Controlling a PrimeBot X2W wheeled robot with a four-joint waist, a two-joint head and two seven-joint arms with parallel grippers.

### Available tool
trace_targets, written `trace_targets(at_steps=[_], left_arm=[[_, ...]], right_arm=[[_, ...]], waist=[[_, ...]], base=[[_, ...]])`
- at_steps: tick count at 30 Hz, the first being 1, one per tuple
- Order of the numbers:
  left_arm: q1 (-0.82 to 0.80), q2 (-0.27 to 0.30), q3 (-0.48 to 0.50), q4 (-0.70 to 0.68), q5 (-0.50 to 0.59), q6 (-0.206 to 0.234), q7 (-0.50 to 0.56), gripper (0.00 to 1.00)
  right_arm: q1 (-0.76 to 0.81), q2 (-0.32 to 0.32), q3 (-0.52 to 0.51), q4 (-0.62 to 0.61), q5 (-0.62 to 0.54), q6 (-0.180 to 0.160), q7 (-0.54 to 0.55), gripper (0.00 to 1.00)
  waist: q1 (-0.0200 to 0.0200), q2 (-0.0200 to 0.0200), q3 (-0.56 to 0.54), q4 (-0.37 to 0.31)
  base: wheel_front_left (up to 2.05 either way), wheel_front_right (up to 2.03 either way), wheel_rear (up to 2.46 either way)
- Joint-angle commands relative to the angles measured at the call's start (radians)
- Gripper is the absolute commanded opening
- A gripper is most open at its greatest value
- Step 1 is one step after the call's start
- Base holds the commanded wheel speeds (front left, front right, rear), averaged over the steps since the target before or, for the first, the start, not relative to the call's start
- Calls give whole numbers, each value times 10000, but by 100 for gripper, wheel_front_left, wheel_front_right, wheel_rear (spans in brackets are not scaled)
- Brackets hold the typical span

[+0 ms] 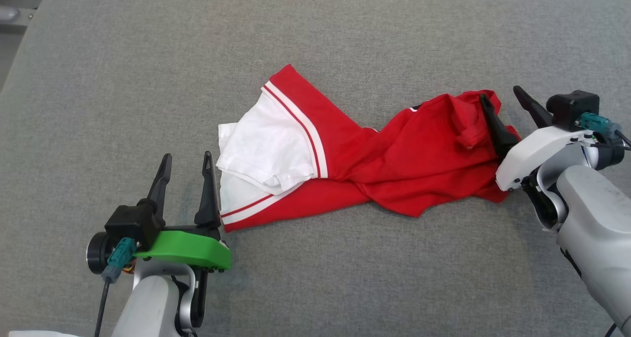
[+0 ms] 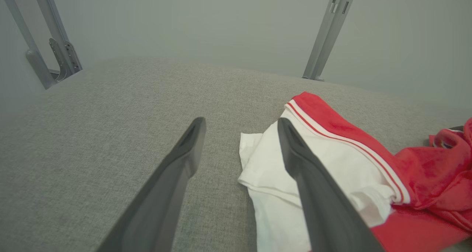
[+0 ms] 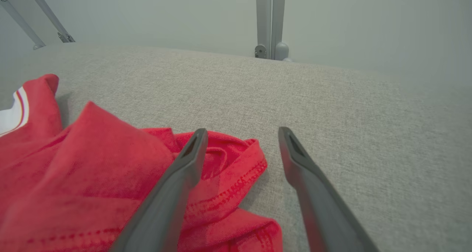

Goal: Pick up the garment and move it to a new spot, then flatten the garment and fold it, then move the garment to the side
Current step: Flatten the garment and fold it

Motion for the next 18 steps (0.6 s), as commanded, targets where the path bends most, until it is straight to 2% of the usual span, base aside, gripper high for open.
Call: trace_targets(at_steps=[1,5,6,10,18], left_arm=[[-73,52,62,-18,97,10,-54,100],[-32,129,149,-69,149,21,-64,100],[-1,152,203,-105,161,48,-69,100],[165,259,308,-153,187,94,-75,100],[603,509,414,-219,181,179,-30,100]], right_arm=[[258,-53,-315,-124,119,-15,-76,100],[639,-88,-1253,-835,-95,-15,-81,100],[1073,-5,-1879,-1375,-403,-15,-83,100],[1960,317,-2954,-2608,-1217,-15,-85,100],[4044,1090,-3831,-4334,-2541,-13,-87,100]], waist=[[-1,0,-122,-197],[-1,0,-216,-416],[-1,0,-304,-564],[-1,0,-566,-868],[-1,0,-1264,-1359]], base=[[0,0,0],[0,0,0],[0,0,0],[0,0,0],[0,0,0]])
